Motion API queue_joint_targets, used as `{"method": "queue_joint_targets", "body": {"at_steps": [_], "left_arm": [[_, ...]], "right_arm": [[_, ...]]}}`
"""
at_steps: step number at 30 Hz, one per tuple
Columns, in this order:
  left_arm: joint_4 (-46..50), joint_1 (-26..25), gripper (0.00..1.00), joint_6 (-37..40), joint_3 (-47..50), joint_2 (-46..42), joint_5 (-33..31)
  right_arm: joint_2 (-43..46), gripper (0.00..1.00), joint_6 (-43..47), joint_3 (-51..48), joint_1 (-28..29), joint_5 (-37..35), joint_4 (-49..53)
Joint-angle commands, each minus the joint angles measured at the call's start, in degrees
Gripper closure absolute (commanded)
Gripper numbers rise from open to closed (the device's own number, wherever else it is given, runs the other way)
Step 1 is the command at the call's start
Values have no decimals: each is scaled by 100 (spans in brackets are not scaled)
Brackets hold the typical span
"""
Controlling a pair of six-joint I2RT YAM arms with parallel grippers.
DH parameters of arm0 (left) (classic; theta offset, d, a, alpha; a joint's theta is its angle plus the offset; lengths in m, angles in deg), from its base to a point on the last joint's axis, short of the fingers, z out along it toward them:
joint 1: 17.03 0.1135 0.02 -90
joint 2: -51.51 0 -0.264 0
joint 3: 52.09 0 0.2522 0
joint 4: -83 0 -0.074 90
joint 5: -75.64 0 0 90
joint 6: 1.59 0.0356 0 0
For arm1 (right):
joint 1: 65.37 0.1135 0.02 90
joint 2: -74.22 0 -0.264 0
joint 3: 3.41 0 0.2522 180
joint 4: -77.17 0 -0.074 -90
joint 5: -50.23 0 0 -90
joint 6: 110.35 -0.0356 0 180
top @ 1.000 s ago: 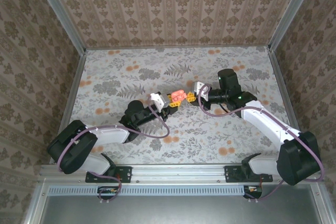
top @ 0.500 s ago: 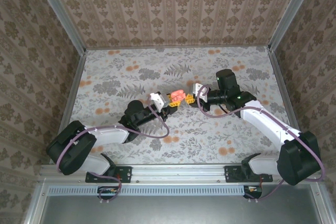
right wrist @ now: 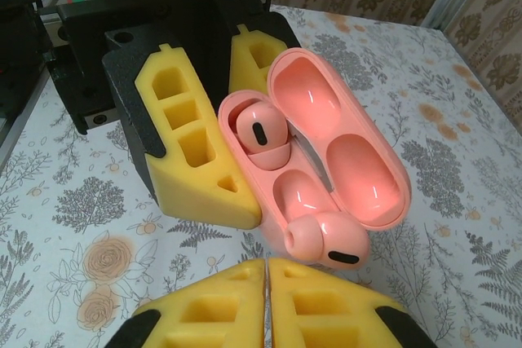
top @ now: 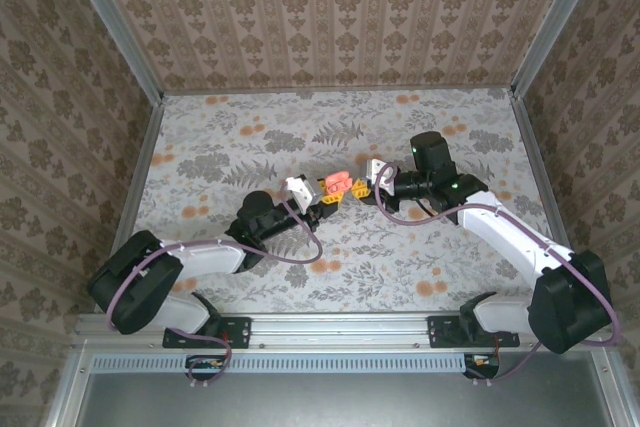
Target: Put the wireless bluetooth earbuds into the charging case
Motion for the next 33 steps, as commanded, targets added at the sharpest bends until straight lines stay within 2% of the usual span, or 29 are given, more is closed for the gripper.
{"method": "queue_joint_targets", "body": {"at_steps": [1, 6, 11, 33], "left_arm": [[-109, 42, 88, 133, 6, -176, -25], [-98, 38, 88, 142, -19, -176, -12], [-69, 47, 88, 158, -44, -170, 23], [-66, 50, 88, 162, -80, -157, 36]], "right_arm": [[201, 90, 116, 74, 28, -46, 209], [369, 89, 56, -43, 25, -246, 312], [516, 88, -157, -237, 27, -303, -71], [135, 86, -262, -53, 91, -127, -539]]}}
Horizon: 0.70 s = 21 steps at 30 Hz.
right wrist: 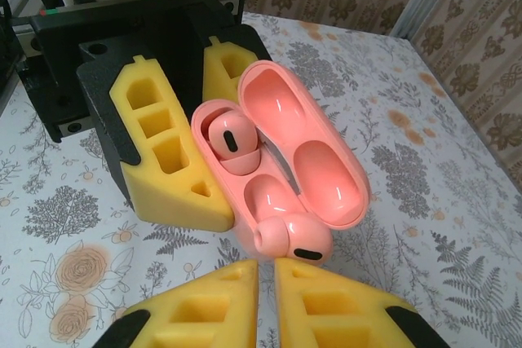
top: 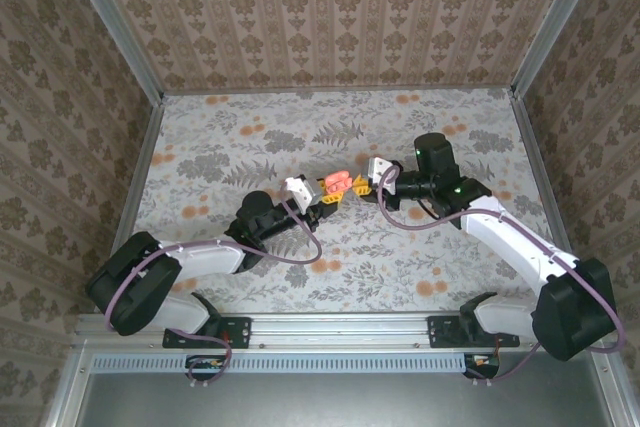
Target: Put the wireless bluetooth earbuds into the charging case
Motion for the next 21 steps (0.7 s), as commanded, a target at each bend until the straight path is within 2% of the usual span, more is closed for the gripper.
{"method": "queue_joint_targets", "body": {"at_steps": [1, 21], "left_arm": [[-83, 47, 88, 115, -80, -122, 26], [-78, 48, 88, 108, -9, -166, -1]], "right_arm": [[-69, 87, -65, 100, 57, 159, -164], [-189, 90, -121, 236, 176, 305, -262]]}}
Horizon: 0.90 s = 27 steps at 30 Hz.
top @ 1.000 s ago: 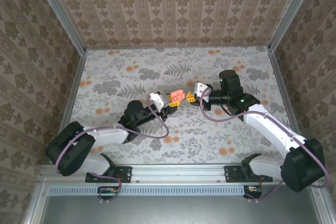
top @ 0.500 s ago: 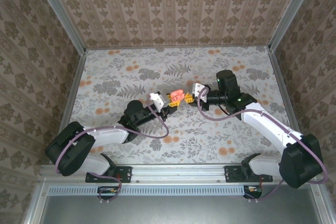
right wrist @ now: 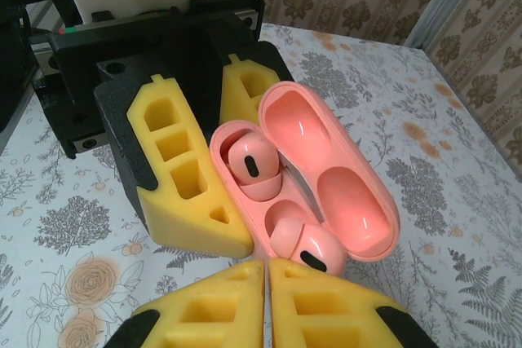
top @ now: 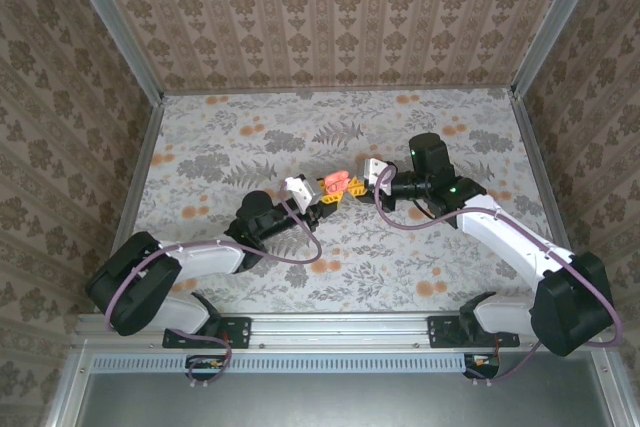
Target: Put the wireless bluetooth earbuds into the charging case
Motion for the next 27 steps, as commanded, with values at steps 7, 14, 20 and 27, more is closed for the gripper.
{"method": "queue_joint_targets", "body": {"at_steps": [7, 14, 20, 27], "left_arm": [[-68, 45, 88, 116, -1, -178, 1], [-38, 50, 88, 141, -10, -202, 10], [-19, 43, 88, 156, -8, -236, 10], [60, 43, 88, 210, -6, -328, 7]], "right_arm": [[-103, 89, -41, 259, 88, 182, -142], [-156, 89, -38, 323, 115, 193, -145], [87, 86, -39, 215, 90, 199, -161], [408, 82, -285, -155, -189, 129, -395]]}}
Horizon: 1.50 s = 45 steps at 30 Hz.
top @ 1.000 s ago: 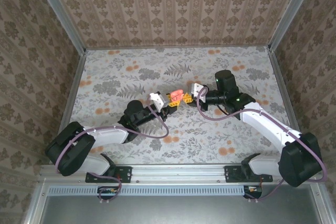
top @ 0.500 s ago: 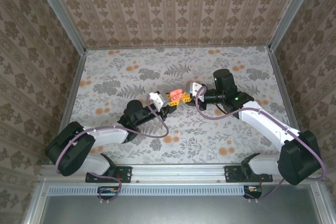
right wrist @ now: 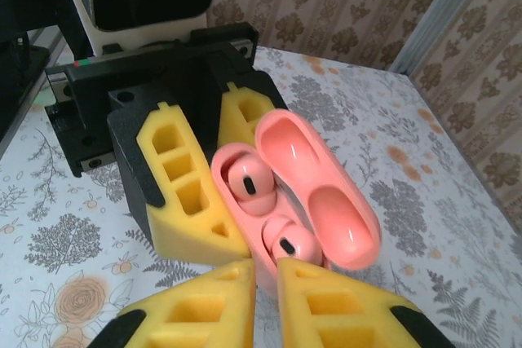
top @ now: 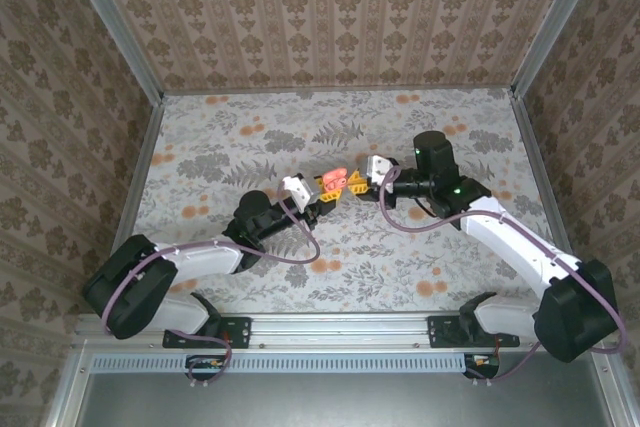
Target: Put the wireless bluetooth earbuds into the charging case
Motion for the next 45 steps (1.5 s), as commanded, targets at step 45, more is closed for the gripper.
{"method": "queue_joint_targets", "body": {"at_steps": [45], "left_arm": [[115, -6, 88, 140, -48, -239, 113]], "right_arm": [[-397, 86, -301, 208, 20, 443, -175]]}}
